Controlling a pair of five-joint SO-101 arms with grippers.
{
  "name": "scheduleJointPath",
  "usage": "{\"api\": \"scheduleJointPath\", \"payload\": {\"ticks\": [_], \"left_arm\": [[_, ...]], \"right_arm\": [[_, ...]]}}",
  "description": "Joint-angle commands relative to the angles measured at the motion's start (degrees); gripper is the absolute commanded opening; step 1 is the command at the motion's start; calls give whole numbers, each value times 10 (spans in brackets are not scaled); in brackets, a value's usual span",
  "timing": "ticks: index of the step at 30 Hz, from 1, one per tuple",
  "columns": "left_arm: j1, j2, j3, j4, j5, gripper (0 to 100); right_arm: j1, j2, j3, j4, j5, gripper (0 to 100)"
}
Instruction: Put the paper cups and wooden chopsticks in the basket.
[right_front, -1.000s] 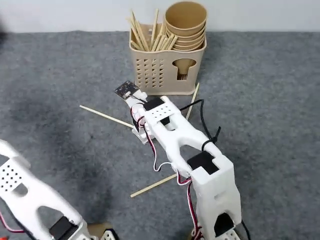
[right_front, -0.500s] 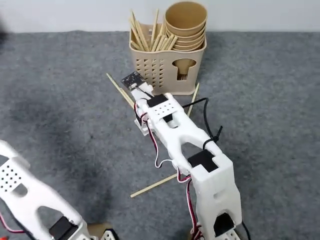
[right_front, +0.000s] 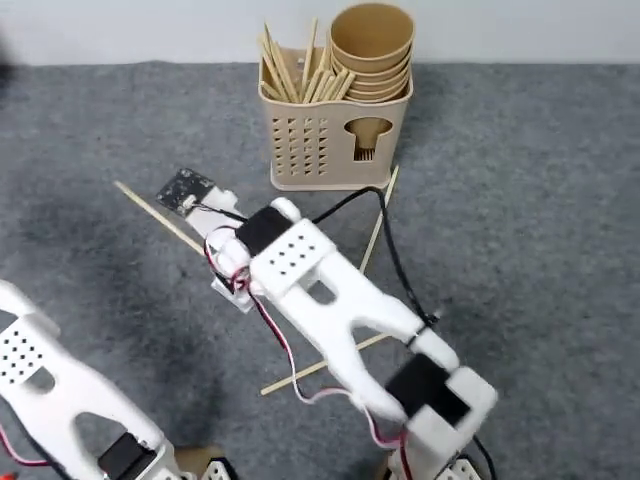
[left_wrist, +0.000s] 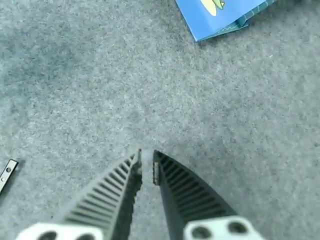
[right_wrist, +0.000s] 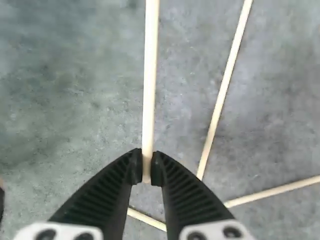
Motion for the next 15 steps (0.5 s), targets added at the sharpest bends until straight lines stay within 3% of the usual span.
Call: {"api": "scheduleJointPath", "payload": {"ticks": [1,4,6,15], "left_arm": [[-5,-11,-34,8,4,45],[-5,-12,-34,8,4,45],[-5,-12,-34,8,4,45],[-11,-13,-34,8,4,45]], "right_arm": [[-1,-74,-7,16,4,8],[15,-98,-10,-15,-1,8],[23,-116,-14,-90,-2,8],[117,-137,77,-591,-2,8]]}}
